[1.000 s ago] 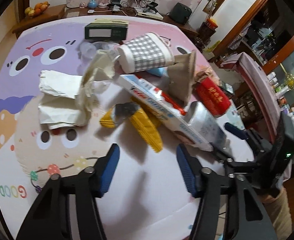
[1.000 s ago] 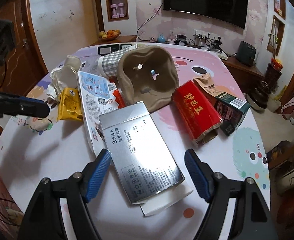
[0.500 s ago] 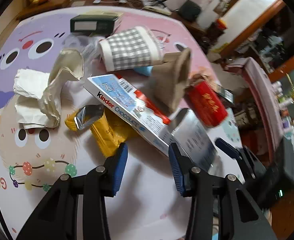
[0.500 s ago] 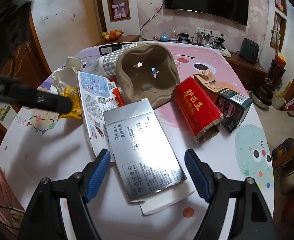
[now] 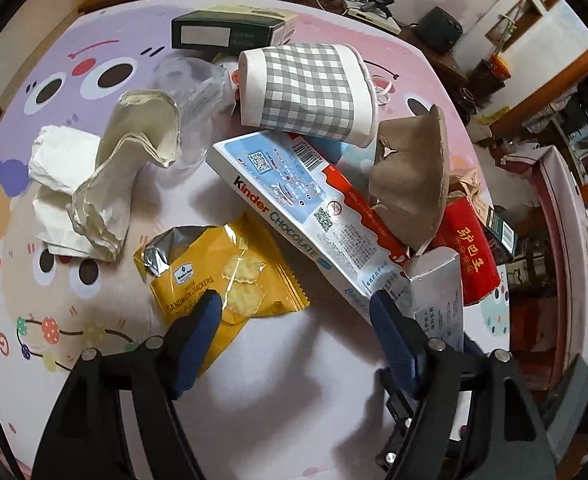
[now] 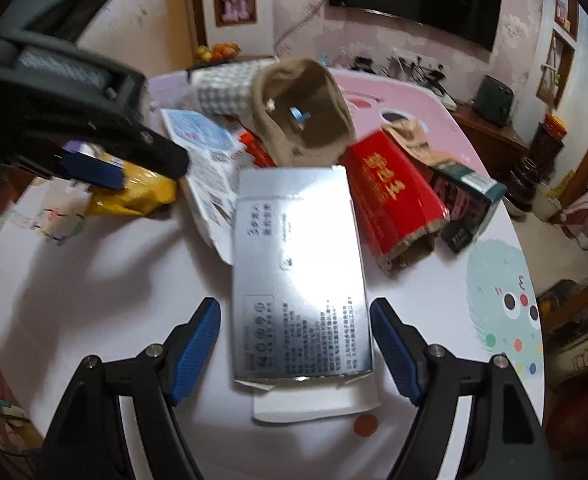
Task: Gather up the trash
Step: 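Grasp the silver box with the right tool while the left tool approaches the Kinder box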
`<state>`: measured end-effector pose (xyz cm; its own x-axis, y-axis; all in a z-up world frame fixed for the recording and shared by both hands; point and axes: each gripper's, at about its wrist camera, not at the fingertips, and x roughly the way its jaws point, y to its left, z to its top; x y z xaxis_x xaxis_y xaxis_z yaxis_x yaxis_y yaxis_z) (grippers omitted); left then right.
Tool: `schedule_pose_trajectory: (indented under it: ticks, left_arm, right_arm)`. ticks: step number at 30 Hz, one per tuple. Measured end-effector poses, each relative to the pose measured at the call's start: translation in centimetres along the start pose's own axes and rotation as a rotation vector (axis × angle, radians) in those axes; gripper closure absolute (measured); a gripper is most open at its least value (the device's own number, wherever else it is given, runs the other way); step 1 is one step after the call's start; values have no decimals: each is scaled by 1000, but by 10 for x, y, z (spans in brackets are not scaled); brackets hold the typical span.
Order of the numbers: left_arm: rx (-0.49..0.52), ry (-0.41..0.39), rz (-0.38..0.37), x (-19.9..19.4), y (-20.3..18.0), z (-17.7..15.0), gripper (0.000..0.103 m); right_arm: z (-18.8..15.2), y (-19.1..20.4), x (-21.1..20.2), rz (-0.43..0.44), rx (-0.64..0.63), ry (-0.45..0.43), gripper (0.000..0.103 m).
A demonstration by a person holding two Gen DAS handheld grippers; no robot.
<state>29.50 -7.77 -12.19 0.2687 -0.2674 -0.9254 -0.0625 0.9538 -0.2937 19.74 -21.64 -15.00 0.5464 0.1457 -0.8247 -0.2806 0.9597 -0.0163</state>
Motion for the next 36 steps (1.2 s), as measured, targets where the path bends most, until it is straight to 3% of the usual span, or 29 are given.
schedule_pose_trajectory:
  ticks: [2,3,7,15,16,19,27,36]
  left_arm:
    - [-10,7,-20,-1,2,0,28]
    - [-15,8,-29,-1,2,-1,28]
    - [-60,19,-64,1,9,-6,28]
    - [-135,-15,-100,15,7,-4,29]
    - [-145,-19,-101,15,6,-4,31]
    - [-183,-9,-119,18,4,-4,48]
    - [-250,23,-115,23,-1,-5,48]
    - [-191,36,-95,19,19,-10,48]
  right_arm:
    - [0,-4,2,10,41,-6,30]
    - [0,-8,0,6,74,-17,41]
    - [2,-22,-5,75,214,-17,41]
    - [-3,-16,-13,103,258,-14,41]
    - [-2,-17,-12,97,261,-17,41]
    - [-4,-17,-11,105,292,-27,41]
    - [-12,-18,-12,141,344,-46,42]
    - [-16,-1,-16,217,351,-42,42]
